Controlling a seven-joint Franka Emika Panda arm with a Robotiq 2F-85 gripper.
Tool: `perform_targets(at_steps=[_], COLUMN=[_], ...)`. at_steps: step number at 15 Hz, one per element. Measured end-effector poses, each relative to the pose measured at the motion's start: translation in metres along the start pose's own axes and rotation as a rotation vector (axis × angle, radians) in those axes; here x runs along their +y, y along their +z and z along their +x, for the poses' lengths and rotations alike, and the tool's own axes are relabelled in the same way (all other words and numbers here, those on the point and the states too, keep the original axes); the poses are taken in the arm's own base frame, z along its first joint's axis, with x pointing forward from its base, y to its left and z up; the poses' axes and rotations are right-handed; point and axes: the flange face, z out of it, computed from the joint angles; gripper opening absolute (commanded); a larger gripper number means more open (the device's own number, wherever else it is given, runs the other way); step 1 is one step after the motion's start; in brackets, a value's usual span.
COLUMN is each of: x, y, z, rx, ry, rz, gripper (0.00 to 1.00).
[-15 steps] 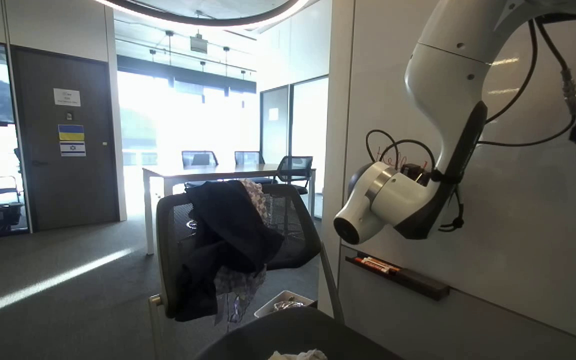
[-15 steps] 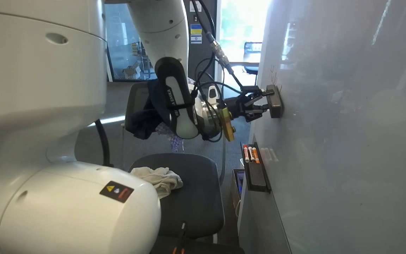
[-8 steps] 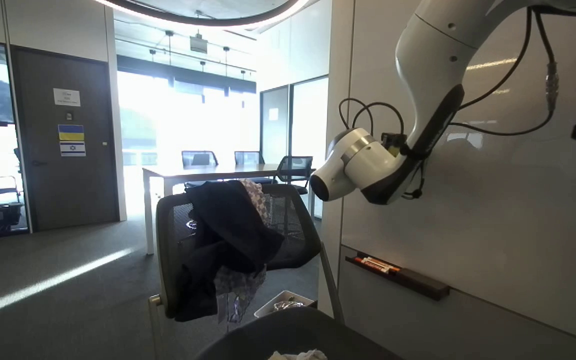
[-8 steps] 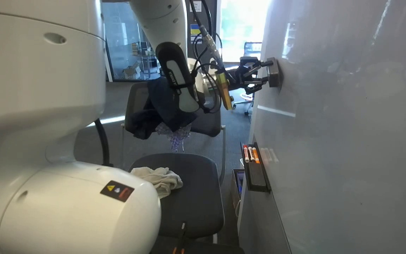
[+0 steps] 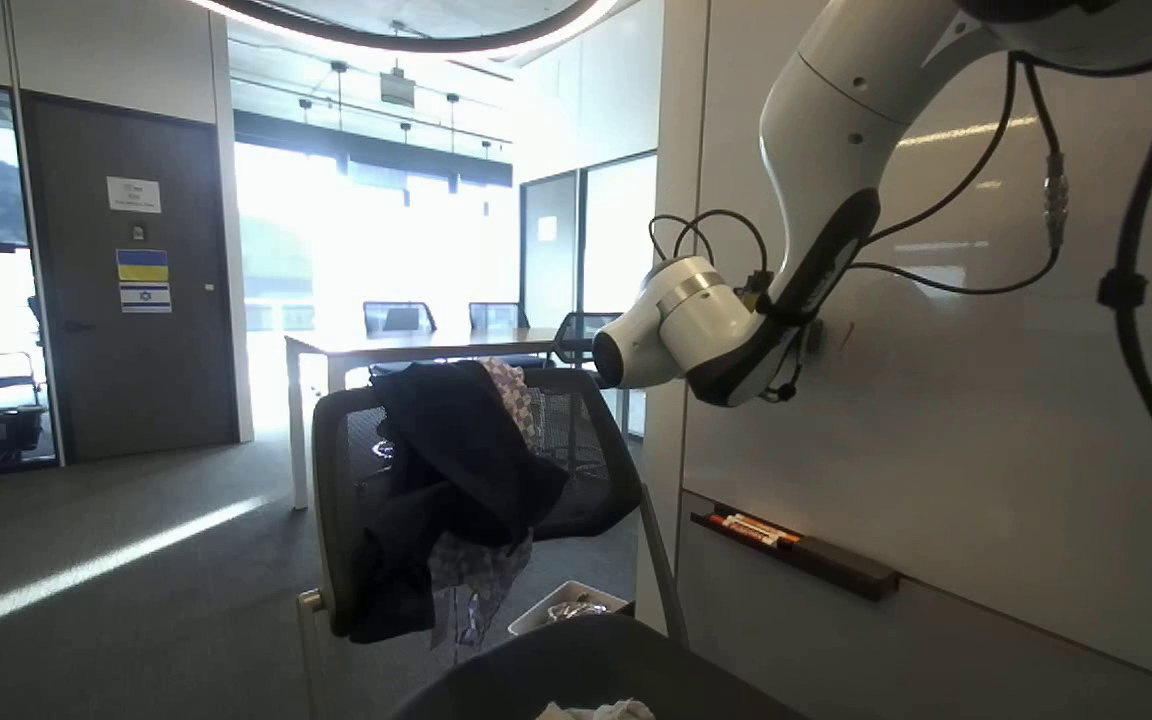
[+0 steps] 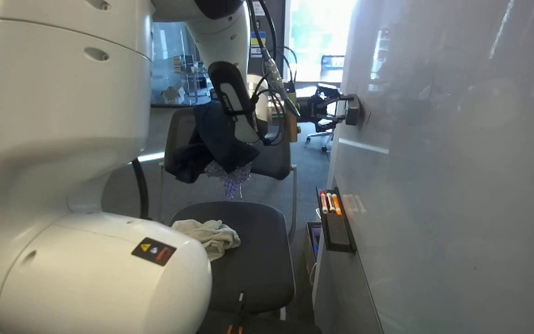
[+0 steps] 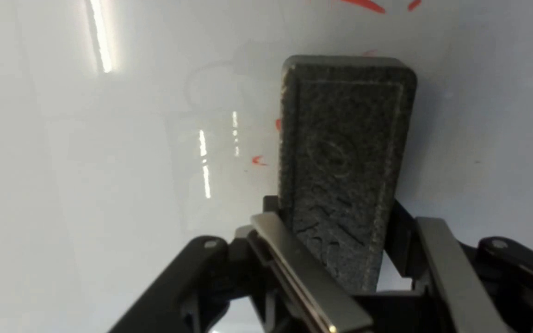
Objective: Use the duster to wipe the white board
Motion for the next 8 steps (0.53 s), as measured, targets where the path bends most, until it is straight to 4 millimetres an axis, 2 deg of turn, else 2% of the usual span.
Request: perform_targets(at_steps=[4,6,8], x=[-0.026,-0.024,-0.013], y=[-0.003,-0.002,0.0], z=[0.002,0.004,0.008], rx=[0.012,0.007,-0.003], ry=[-0.057,-0.061,-0.044], rz=[0.062,0.06,0.05], gripper=[0.31,0.31,0.31])
